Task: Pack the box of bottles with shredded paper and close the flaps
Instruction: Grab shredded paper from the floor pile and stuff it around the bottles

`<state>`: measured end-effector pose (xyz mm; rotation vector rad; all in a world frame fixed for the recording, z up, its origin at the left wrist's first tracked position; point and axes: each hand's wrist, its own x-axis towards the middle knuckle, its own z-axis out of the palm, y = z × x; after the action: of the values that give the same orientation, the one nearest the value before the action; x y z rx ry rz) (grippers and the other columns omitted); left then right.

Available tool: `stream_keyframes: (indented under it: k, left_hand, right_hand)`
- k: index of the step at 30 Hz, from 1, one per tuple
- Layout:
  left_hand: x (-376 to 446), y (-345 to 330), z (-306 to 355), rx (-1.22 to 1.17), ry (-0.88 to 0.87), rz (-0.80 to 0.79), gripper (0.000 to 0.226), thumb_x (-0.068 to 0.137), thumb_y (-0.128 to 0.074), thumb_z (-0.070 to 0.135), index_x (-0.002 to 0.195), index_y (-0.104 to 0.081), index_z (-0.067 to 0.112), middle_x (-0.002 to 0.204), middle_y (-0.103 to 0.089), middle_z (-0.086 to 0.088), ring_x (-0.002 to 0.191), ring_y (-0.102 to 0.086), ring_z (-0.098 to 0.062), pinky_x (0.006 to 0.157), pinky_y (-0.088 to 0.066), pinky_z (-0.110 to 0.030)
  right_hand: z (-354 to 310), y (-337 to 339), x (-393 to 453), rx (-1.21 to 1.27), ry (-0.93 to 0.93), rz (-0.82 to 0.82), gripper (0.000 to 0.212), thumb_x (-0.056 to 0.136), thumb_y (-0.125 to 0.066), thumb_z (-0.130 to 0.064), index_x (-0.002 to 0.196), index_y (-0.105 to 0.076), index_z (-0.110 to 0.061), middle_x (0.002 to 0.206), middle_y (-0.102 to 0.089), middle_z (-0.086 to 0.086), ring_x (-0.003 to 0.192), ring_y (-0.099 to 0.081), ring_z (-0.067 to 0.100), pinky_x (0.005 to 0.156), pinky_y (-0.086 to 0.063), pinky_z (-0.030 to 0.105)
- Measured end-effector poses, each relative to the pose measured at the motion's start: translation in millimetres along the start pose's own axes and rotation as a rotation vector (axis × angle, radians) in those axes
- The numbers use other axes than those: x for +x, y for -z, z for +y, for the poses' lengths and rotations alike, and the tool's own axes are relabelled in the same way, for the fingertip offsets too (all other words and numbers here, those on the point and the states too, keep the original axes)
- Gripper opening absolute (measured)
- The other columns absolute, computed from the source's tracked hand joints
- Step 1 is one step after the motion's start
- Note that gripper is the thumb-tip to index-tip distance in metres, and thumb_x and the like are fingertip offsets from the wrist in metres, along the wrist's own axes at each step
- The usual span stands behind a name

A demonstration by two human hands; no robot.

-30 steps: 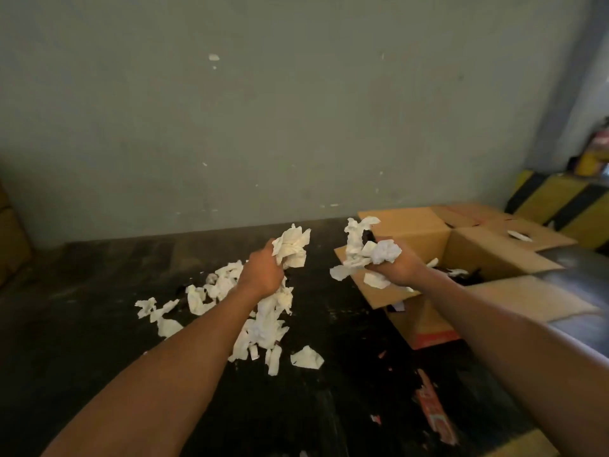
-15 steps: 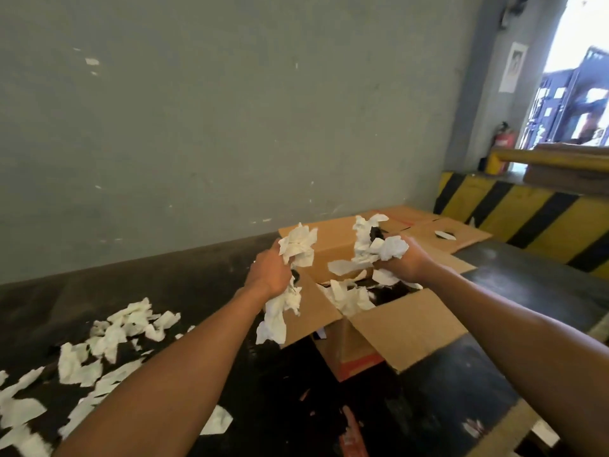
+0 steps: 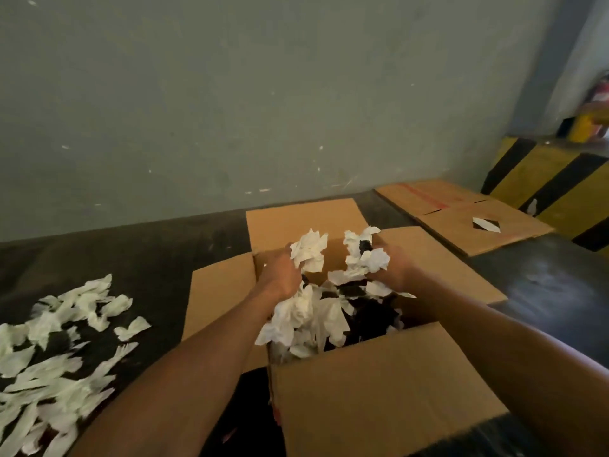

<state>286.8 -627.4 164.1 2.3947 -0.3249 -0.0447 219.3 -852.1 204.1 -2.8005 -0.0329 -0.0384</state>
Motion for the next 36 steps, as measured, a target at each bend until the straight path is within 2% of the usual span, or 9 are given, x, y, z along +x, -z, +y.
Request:
stream_keyframes:
  k: [9, 13, 16, 19, 23, 28, 31, 33, 36]
  left_hand:
    - [50, -66, -28, 0.174, 0.146, -0.103, 0.044, 0.095, -0.045, 0.028, 0.138, -0.045, 0.016, 0.127, -0.060, -0.014, 0.111, -0.058, -0.033, 0.095, -0.049, -0.046]
    - [52, -77, -38, 0.224, 0.240, -0.183, 0.056, 0.095, -0.045, 0.037, 0.147, -0.031, 0.021, 0.143, -0.046, -0.016, 0.127, -0.046, -0.037, 0.104, -0.041, -0.051]
    - [51, -76, -38, 0.366, 0.328, -0.315, 0.083, 0.089, -0.055, 0.055, 0.154, -0.015, 0.023, 0.157, -0.020, -0.018, 0.144, -0.018, -0.043, 0.114, -0.027, -0.052]
    - [51, -68, -29, 0.417, 0.421, -0.472, 0.120, 0.068, -0.063, 0.079, 0.156, -0.002, 0.026, 0.162, -0.001, -0.016, 0.148, 0.005, -0.043, 0.117, -0.016, -0.056]
    - [56, -56, -16, 0.381, 0.381, -0.698, 0.155, 0.033, -0.058, 0.097, 0.155, 0.010, 0.030, 0.165, 0.005, -0.007, 0.151, -0.003, -0.034, 0.120, -0.018, -0.051]
    - [43, -67, -22, 0.382, 0.347, -0.761, 0.124, 0.056, -0.032, 0.101, 0.155, 0.007, 0.036, 0.164, 0.014, 0.001, 0.151, 0.007, -0.030, 0.121, -0.006, -0.052]
    - [35, -80, -33, 0.480, 0.363, -0.658, 0.076, 0.093, -0.018, 0.072, 0.156, -0.004, 0.033, 0.163, 0.019, -0.007, 0.147, 0.019, -0.039, 0.119, 0.000, -0.057]
    - [34, -81, -34, 0.549, 0.360, -0.612, 0.063, 0.100, -0.024, 0.058, 0.156, -0.012, 0.034, 0.161, 0.025, -0.006, 0.144, 0.027, -0.041, 0.116, 0.001, -0.061]
    - [39, -77, -32, 0.536, 0.316, -0.530, 0.061, 0.095, -0.020, 0.062, 0.149, -0.031, 0.037, 0.161, 0.002, -0.002, 0.145, 0.001, -0.040, 0.111, -0.010, -0.061]
  right_hand:
    - [62, -50, 69, 0.100, -0.033, -0.146, 0.037, 0.091, -0.061, -0.029, 0.123, -0.059, -0.009, 0.125, -0.063, 0.014, 0.113, -0.059, 0.030, 0.099, -0.045, 0.041]
    - [72, -69, 87, 0.079, -0.082, -0.213, 0.071, 0.080, -0.071, -0.041, 0.140, -0.041, -0.017, 0.138, -0.049, 0.014, 0.125, -0.048, 0.035, 0.106, -0.039, 0.045]
    - [67, -75, 94, -0.007, -0.163, -0.327, 0.111, 0.068, -0.082, -0.045, 0.151, -0.013, -0.024, 0.150, -0.018, 0.020, 0.135, -0.029, 0.045, 0.110, -0.033, 0.053]
    - [67, -72, 103, -0.097, -0.158, -0.510, 0.130, 0.063, -0.086, -0.045, 0.152, 0.007, -0.030, 0.158, 0.004, 0.021, 0.143, -0.012, 0.046, 0.112, -0.029, 0.053]
    - [74, -63, 119, 0.025, -0.109, -0.634, 0.132, 0.056, -0.087, -0.054, 0.153, 0.000, -0.029, 0.161, -0.015, 0.004, 0.144, -0.023, 0.030, 0.113, -0.032, 0.046]
    - [80, -77, 114, 0.063, -0.121, -0.517, 0.125, 0.051, -0.069, -0.082, 0.150, -0.009, -0.034, 0.159, -0.014, 0.007, 0.143, -0.021, 0.034, 0.112, -0.030, 0.051]
    - [84, -98, 100, -0.199, -0.104, -0.627, 0.122, 0.061, -0.067, -0.078, 0.153, -0.003, -0.030, 0.160, -0.003, 0.011, 0.145, -0.015, 0.038, 0.115, -0.026, 0.051]
    - [83, -92, 95, -0.267, -0.118, -0.748, 0.130, 0.058, -0.073, -0.074, 0.153, 0.005, -0.032, 0.161, -0.002, 0.008, 0.146, -0.015, 0.034, 0.115, -0.027, 0.047]
    - [83, -72, 104, -0.133, -0.084, -0.756, 0.144, 0.044, -0.076, -0.079, 0.151, 0.009, -0.036, 0.162, 0.003, 0.002, 0.148, -0.007, 0.028, 0.118, -0.022, 0.047]
